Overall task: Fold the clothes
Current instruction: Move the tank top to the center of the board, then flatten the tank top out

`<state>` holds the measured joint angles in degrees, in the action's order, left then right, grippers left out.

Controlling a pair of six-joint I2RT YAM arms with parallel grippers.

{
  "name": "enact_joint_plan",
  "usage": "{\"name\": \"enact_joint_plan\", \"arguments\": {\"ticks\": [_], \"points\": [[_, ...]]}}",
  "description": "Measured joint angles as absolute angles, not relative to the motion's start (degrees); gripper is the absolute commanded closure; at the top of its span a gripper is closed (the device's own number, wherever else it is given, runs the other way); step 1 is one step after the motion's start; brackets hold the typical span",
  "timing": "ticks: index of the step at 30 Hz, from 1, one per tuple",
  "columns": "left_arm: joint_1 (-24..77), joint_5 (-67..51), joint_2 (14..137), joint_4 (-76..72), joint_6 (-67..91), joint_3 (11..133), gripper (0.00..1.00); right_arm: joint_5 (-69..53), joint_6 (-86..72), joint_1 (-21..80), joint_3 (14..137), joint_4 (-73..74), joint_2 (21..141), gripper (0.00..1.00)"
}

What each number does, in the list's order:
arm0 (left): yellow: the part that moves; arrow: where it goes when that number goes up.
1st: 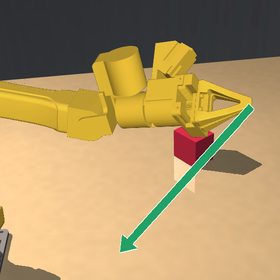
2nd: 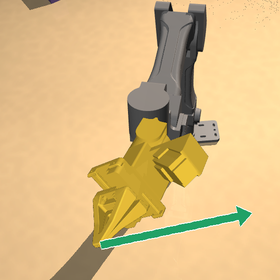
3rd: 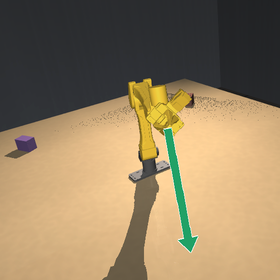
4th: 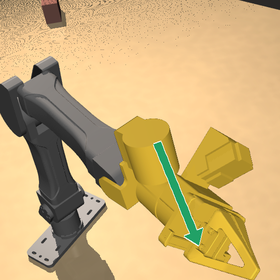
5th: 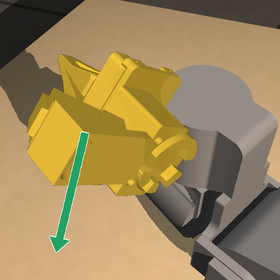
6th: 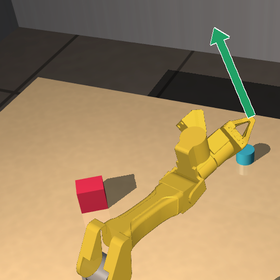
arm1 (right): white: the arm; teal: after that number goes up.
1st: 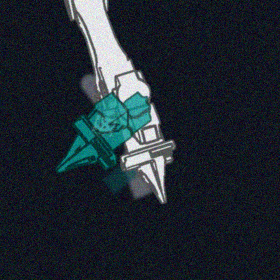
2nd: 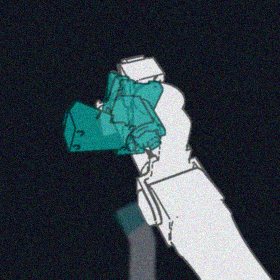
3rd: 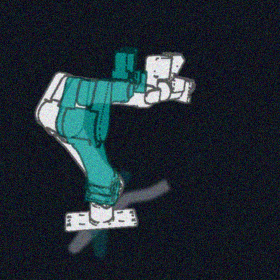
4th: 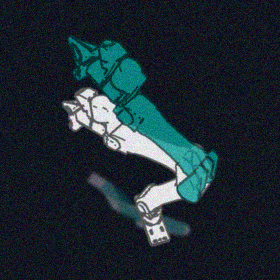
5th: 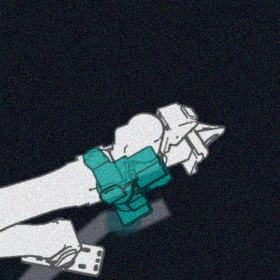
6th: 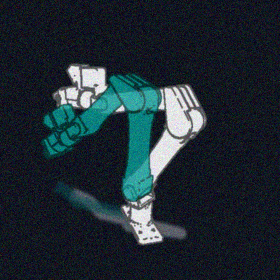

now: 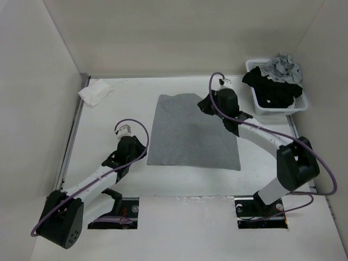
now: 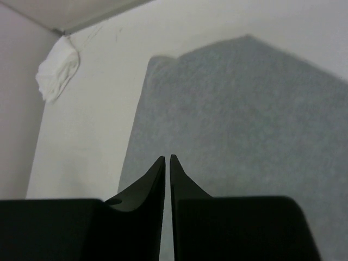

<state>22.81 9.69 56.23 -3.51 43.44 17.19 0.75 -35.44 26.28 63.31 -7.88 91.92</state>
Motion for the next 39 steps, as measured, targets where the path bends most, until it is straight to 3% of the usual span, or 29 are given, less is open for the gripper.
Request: {"name": "enact_joint_plan", "arguments": {"ticks": [4, 10, 16, 31, 34, 36, 39], "points": [[27.07, 11.51, 58.54, 0.78, 43.42, 17.26, 0.75, 3.22, -35.66, 31.75, 50.22, -9.41, 84.01, 0.94], [32.05, 14.39, 63.94, 3.49, 43.97, 20.58, 0.74, 8.62, -37.23, 40.56, 35.05, -6.63, 74.52, 0.84], [34.41, 16.71, 63.99, 6.48, 45.95, 21.63, 0.75, 11.77, -39.11, 41.25, 29.61, -6.87, 64.12, 0.74], [38.33, 21.12, 61.23, 14.35, 51.81, 21.96, 0.74, 13.13, -40.42, 41.21, 25.19, -6.17, 56.82, 0.7], [38.24, 20.71, 61.39, 14.09, 52.21, 21.96, 0.83, 13.15, -40.56, 41.21, 24.71, -6.17, 56.82, 0.68], [38.06, 20.25, 61.73, 13.85, 52.4, 21.96, 0.93, 13.15, -40.75, 41.21, 24.47, -5.89, 56.82, 0.64], [37.3, 19.64, 61.49, 14.06, 52.34, 21.96, 0.98, 13.28, -40.95, 41.21, 24.47, -5.76, 56.69, 0.6]]}}
